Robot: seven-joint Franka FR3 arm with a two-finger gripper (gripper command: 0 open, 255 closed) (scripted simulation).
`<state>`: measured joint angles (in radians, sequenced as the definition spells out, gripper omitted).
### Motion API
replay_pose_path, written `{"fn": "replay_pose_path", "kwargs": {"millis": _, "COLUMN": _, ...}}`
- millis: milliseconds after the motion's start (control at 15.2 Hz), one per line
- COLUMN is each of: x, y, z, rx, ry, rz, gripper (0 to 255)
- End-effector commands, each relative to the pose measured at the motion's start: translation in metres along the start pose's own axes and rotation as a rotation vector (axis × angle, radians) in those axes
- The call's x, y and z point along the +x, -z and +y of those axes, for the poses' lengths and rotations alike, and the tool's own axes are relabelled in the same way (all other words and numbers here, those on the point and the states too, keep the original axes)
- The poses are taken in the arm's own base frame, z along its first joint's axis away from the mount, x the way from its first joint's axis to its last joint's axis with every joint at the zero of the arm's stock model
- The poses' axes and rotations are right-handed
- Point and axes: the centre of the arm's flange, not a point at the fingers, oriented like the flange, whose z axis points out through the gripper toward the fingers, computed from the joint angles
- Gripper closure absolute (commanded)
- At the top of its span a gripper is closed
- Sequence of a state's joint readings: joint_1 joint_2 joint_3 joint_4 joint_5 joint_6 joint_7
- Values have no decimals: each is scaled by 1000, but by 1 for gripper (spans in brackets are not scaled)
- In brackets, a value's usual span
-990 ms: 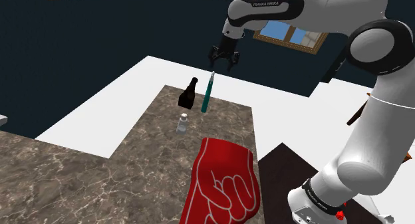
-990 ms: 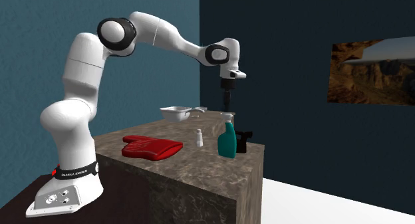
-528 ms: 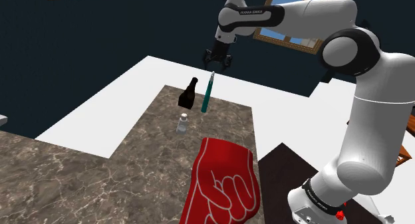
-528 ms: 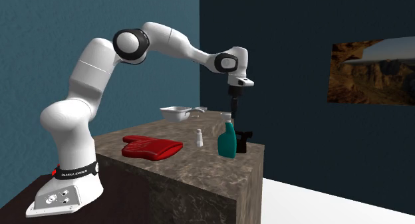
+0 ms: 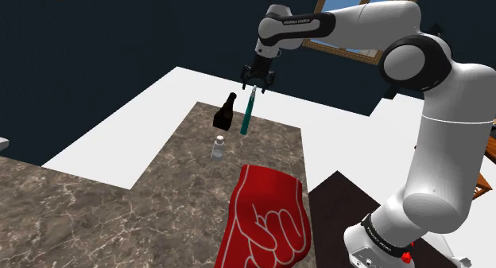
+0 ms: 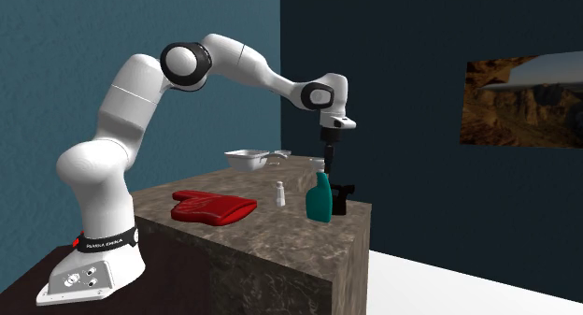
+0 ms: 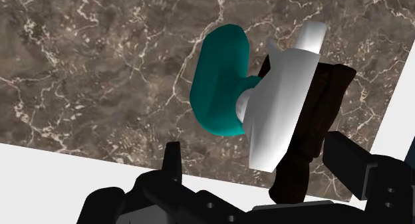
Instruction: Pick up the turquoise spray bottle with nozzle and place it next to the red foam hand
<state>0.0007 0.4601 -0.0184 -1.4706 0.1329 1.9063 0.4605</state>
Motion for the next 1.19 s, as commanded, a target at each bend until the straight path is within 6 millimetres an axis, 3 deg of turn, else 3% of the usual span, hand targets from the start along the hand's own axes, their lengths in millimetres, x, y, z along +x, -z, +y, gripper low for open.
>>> {"fn": "replay_pose_path", "kwargs": {"millis": 0, "x": 0, "y": 0, "z": 0, "rx": 0, "ry": 0, "rz": 0, "gripper": 0}}
{"fn": "replay_pose_path", "kwargs": {"millis": 132, "x": 0, "y": 0, "z": 0, "rx": 0, "ry": 0, "rz": 0, "gripper": 0}}
{"fn": "replay_pose_path", "kwargs": {"millis": 198, "x": 0, "y": 0, "z": 0, "rx": 0, "ry": 0, "rz": 0, "gripper": 255}}
{"fn": "replay_pose_path", "kwargs": {"millis": 792, "x": 0, "y": 0, "z": 0, "rx": 0, "ry": 0, "rz": 0, "gripper": 255}}
{"fn": "replay_pose_path", "kwargs": {"millis": 1122, "x": -2, "y": 26, "z": -2, "rx": 0, "ry": 0, "rz": 0, "gripper": 255}}
